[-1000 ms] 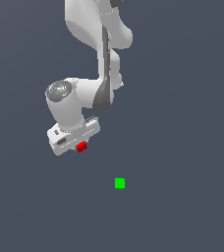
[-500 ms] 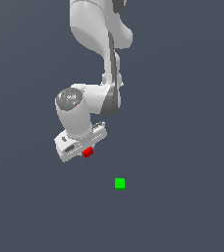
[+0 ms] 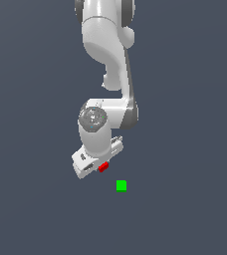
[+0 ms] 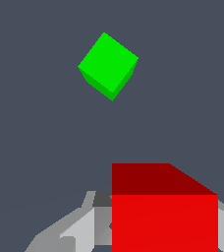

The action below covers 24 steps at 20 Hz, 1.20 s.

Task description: Stack the red cube on top of the green cube.

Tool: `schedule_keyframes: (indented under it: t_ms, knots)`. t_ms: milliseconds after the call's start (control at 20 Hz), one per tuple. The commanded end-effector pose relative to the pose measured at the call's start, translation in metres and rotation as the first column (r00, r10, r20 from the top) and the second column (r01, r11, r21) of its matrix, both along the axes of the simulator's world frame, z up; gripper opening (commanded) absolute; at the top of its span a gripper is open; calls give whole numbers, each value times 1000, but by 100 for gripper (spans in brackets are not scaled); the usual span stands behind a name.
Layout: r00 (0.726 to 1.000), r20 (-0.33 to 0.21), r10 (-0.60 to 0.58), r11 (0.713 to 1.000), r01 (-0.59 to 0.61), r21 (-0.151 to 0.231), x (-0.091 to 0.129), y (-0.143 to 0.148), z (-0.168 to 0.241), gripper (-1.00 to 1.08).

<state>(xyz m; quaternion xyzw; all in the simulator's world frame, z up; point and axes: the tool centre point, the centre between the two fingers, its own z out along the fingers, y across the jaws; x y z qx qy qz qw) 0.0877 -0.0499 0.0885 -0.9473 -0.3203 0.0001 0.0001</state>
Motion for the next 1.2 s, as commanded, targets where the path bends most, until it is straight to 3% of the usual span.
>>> schedule_keyframes:
  t_ms: [0,550,1150]
  knots:
    - [1000,1,-1,1000,1,0,12,16,-5,-100]
    - [1000,0,-1,1000,1,0,52,64,-21,-100]
    - [1000,0,0,1000,0,0,67,80,-26,-100]
